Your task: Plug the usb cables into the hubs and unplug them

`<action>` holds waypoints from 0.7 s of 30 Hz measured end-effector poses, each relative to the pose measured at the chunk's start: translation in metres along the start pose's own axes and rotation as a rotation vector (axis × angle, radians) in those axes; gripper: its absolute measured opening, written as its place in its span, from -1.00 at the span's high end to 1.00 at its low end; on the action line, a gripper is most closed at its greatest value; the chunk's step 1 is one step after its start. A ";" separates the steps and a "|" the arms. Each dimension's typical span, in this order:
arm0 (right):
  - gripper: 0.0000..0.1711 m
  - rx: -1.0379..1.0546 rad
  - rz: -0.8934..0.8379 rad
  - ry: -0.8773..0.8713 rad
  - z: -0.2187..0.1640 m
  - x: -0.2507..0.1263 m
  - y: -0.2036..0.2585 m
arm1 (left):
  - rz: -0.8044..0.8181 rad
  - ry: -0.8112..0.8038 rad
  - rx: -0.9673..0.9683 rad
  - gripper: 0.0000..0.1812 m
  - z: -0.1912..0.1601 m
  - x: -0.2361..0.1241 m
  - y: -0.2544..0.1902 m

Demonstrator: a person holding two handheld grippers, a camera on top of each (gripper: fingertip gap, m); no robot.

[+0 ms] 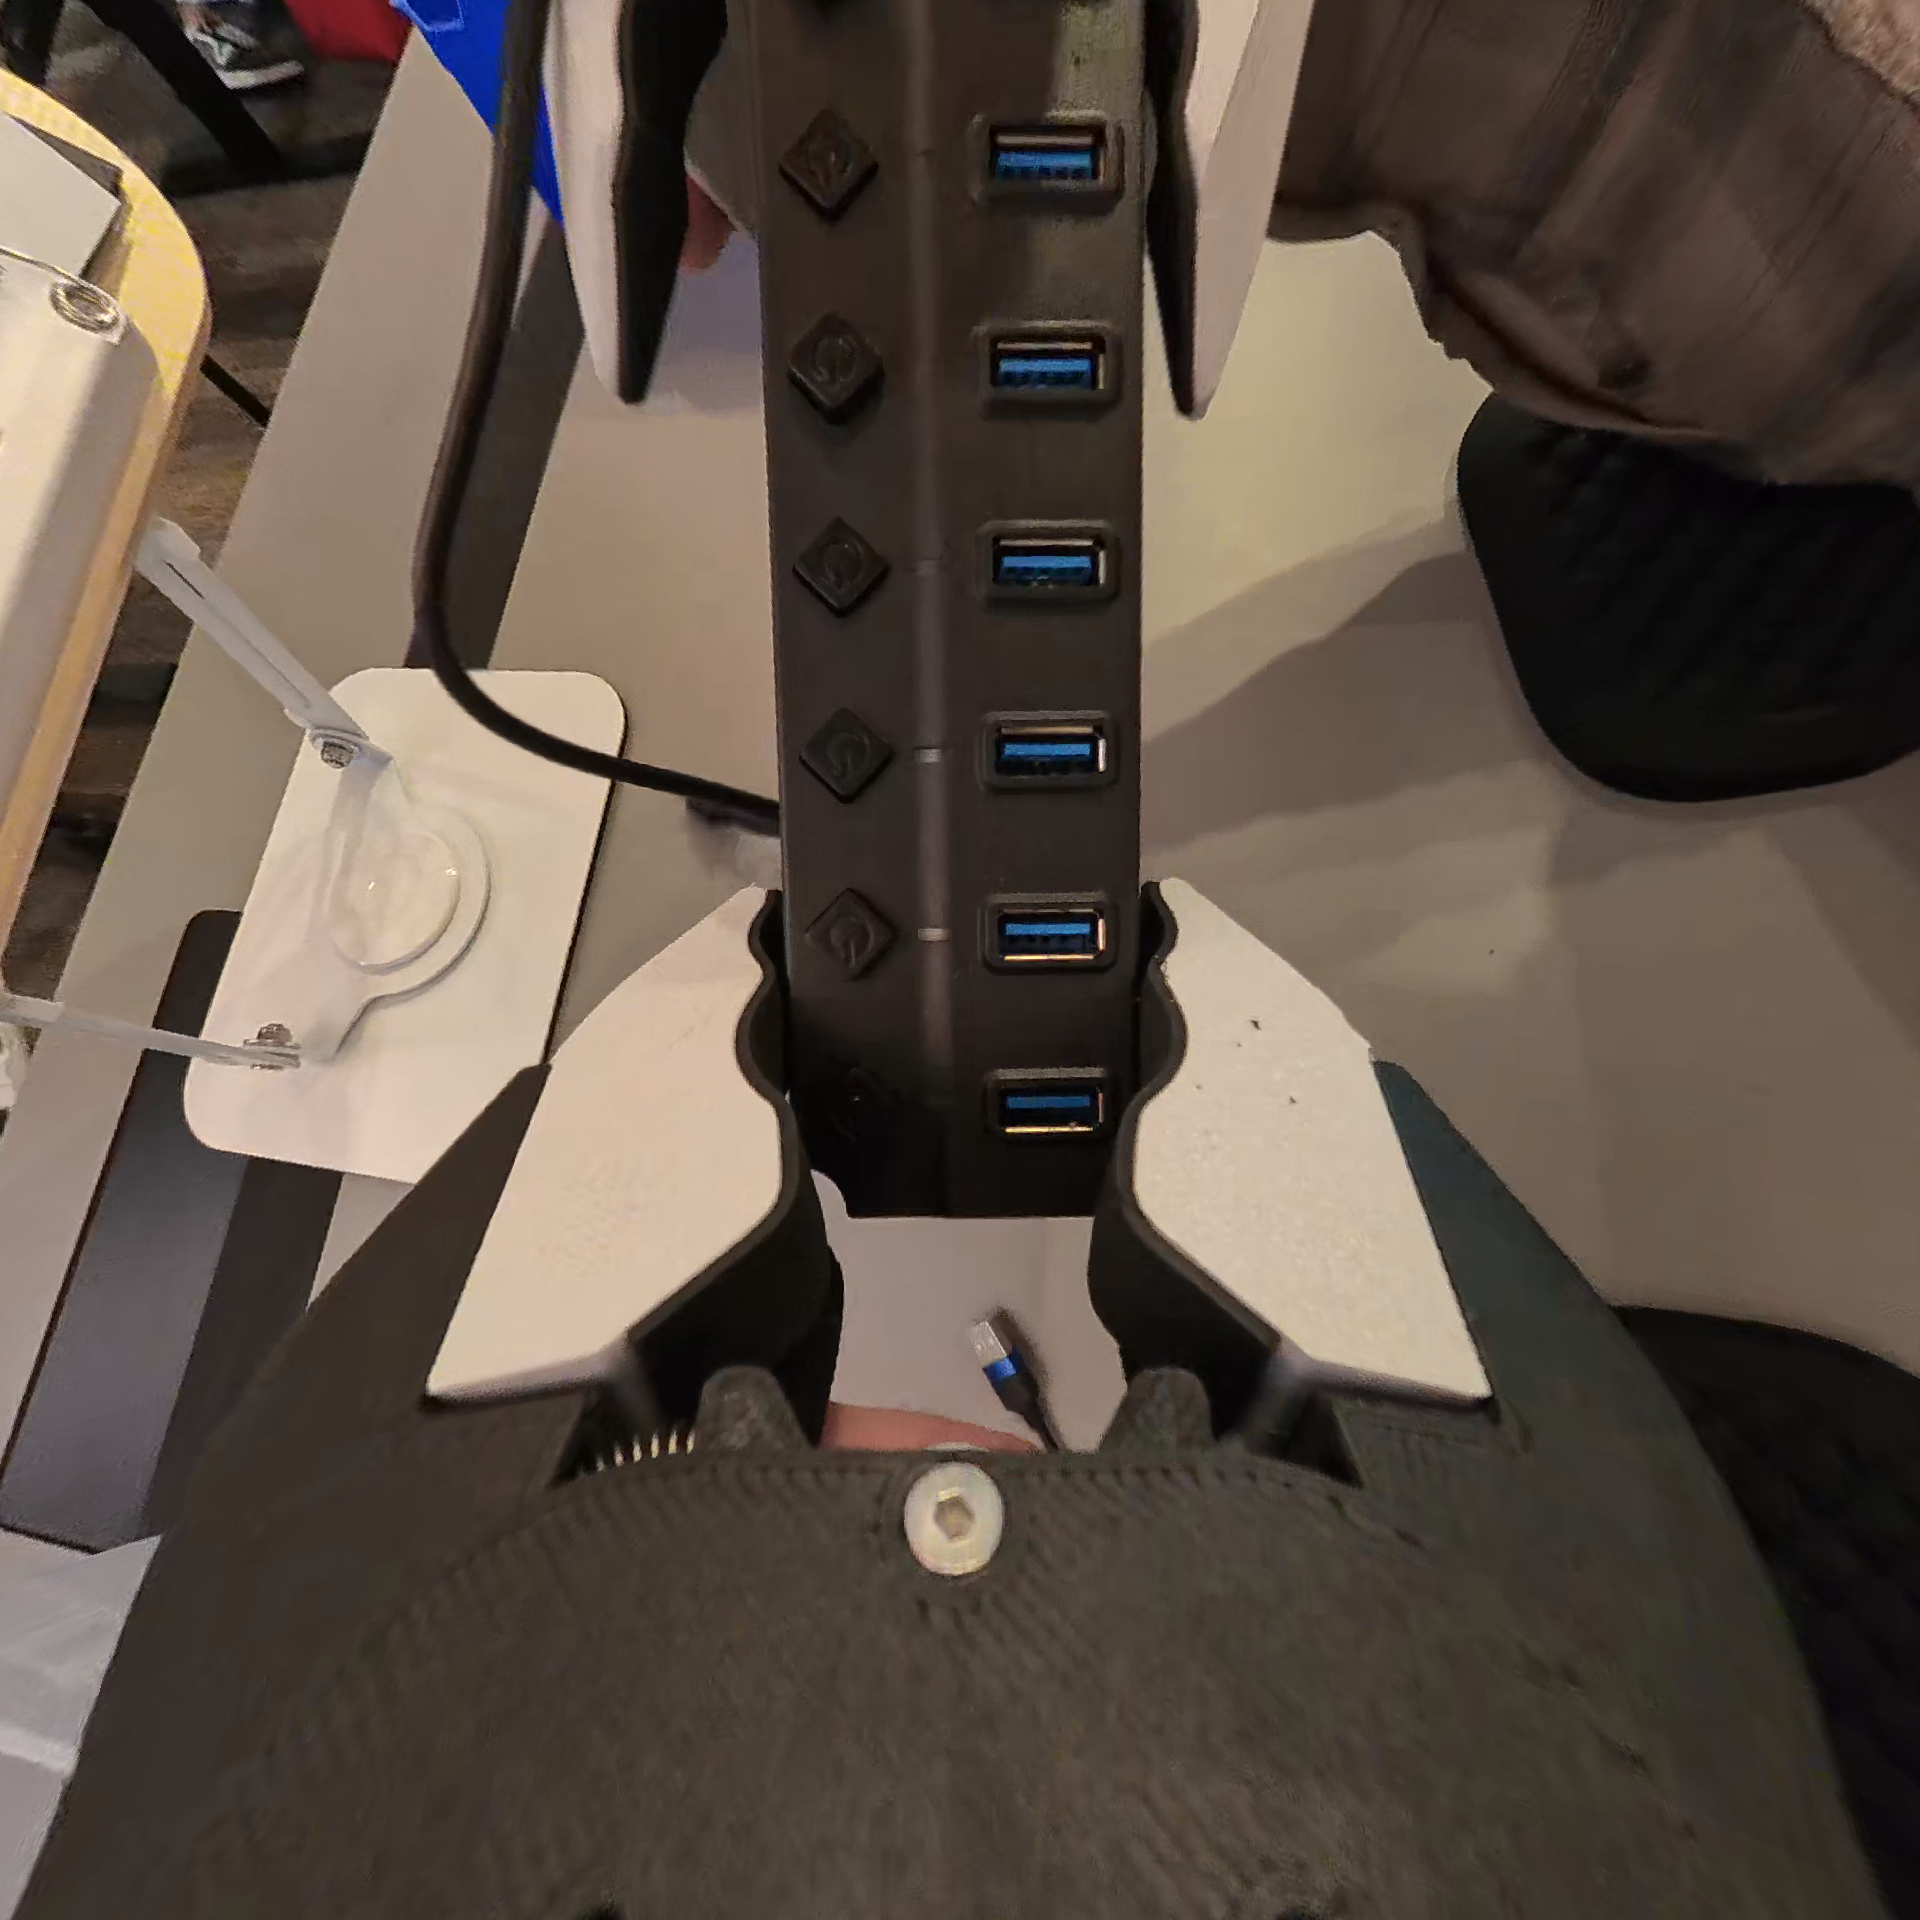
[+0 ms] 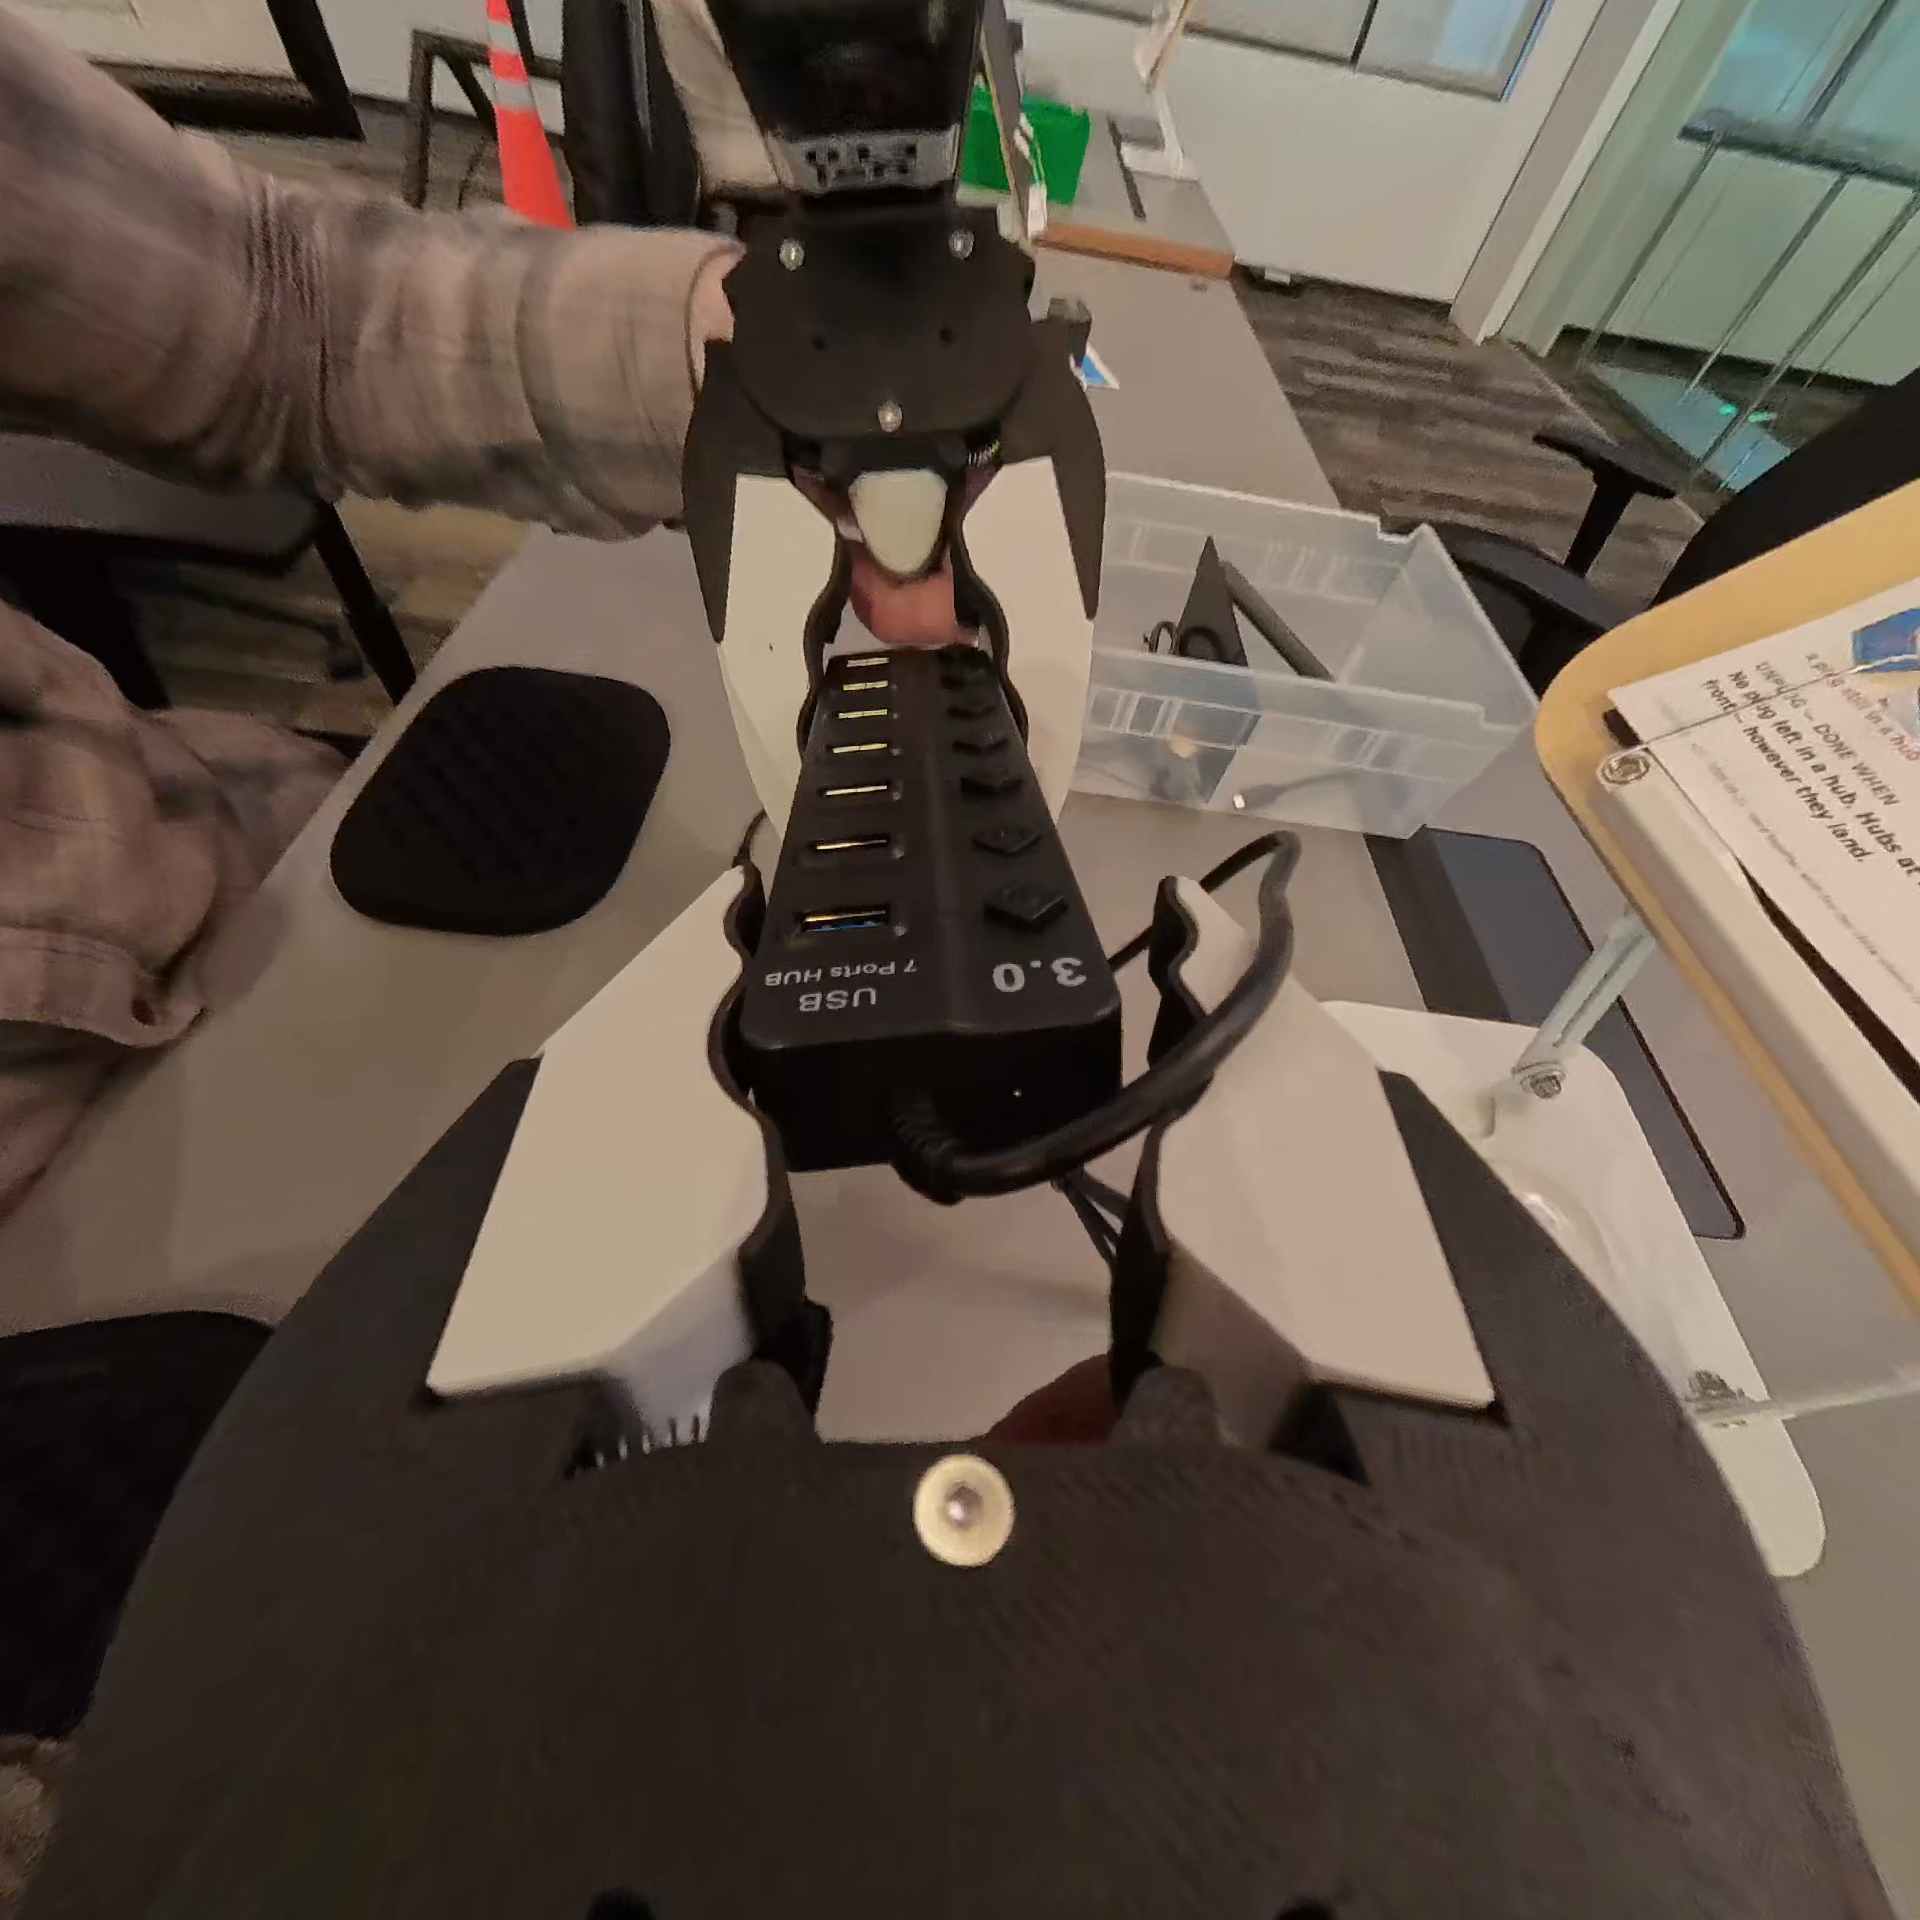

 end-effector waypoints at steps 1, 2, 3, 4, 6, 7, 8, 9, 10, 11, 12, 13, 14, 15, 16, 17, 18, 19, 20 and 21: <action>0.16 -0.010 -0.003 0.020 0.000 0.000 0.000 | -0.006 -0.004 -0.004 0.31 0.000 0.000 0.000; 0.17 -0.022 -0.010 0.041 -0.002 0.001 0.001 | -0.008 0.006 -0.004 0.31 -0.001 0.000 0.001; 0.18 -0.027 -0.012 0.055 -0.003 0.002 0.001 | -0.002 0.016 0.002 0.31 -0.002 0.000 0.002; 0.16 -0.032 -0.016 0.047 -0.002 0.002 0.001 | -0.008 0.016 -0.001 0.30 -0.002 0.001 0.002; 0.11 -0.026 -0.053 0.053 -0.001 0.000 -0.001 | -0.007 0.025 -0.008 0.31 -0.003 0.002 0.004; 0.13 -0.035 -0.057 0.061 0.000 0.000 -0.001 | -0.007 0.021 -0.008 0.31 -0.002 0.003 0.004; 0.17 -0.047 -0.046 0.041 0.001 -0.001 0.001 | -0.016 0.015 -0.009 0.31 -0.002 0.003 0.004; 0.22 -0.044 -0.026 0.008 0.003 -0.002 0.002 | -0.018 0.015 -0.008 0.31 -0.002 0.004 0.004; 0.23 -0.040 -0.010 -0.007 0.004 -0.003 0.002 | -0.022 0.020 -0.007 0.31 -0.002 0.005 0.003; 0.27 -0.046 -0.002 0.002 0.004 -0.004 0.003 | -0.027 0.022 -0.010 0.31 -0.002 0.006 0.003; 0.27 -0.053 -0.001 0.017 0.004 -0.004 0.003 | -0.029 0.015 -0.011 0.31 -0.002 0.007 0.004; 0.28 -0.056 -0.003 0.023 0.004 -0.004 0.002 | -0.032 0.008 -0.017 0.31 -0.003 0.007 0.004; 0.27 -0.055 -0.005 0.021 0.004 -0.004 0.002 | -0.030 0.009 -0.017 0.31 -0.003 0.008 0.005; 0.28 -0.058 -0.005 0.022 0.003 -0.004 0.002 | -0.030 0.009 -0.016 0.31 -0.003 0.008 0.006; 0.28 -0.064 -0.007 0.016 0.003 -0.004 0.001 | -0.032 -0.003 -0.019 0.31 -0.004 0.008 0.006; 0.28 -0.064 -0.007 0.009 0.004 -0.004 0.001 | -0.030 -0.015 -0.020 0.31 -0.004 0.009 0.007; 0.28 -0.063 -0.004 0.010 0.004 -0.004 0.001 | -0.034 -0.020 -0.024 0.31 -0.005 0.010 0.007; 0.28 -0.063 -0.001 0.006 0.003 -0.004 0.001 | -0.043 -0.017 -0.028 0.31 -0.006 0.012 0.007; 0.28 -0.066 -0.001 0.000 0.004 -0.004 0.001 | -0.039 -0.013 -0.021 0.31 -0.007 0.014 0.006; 0.28 -0.069 -0.001 0.000 0.004 -0.004 0.001 | -0.034 -0.021 -0.021 0.31 -0.008 0.016 0.006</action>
Point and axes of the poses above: each gripper's, where its closed fingertips meet, x out along the fingers, z out of its top, y = z × x across the jaws, the point moved 10 cm from there along -x, back along the fingers, and after that the axes turned 4 degrees about -y, right-handed, at the moved point
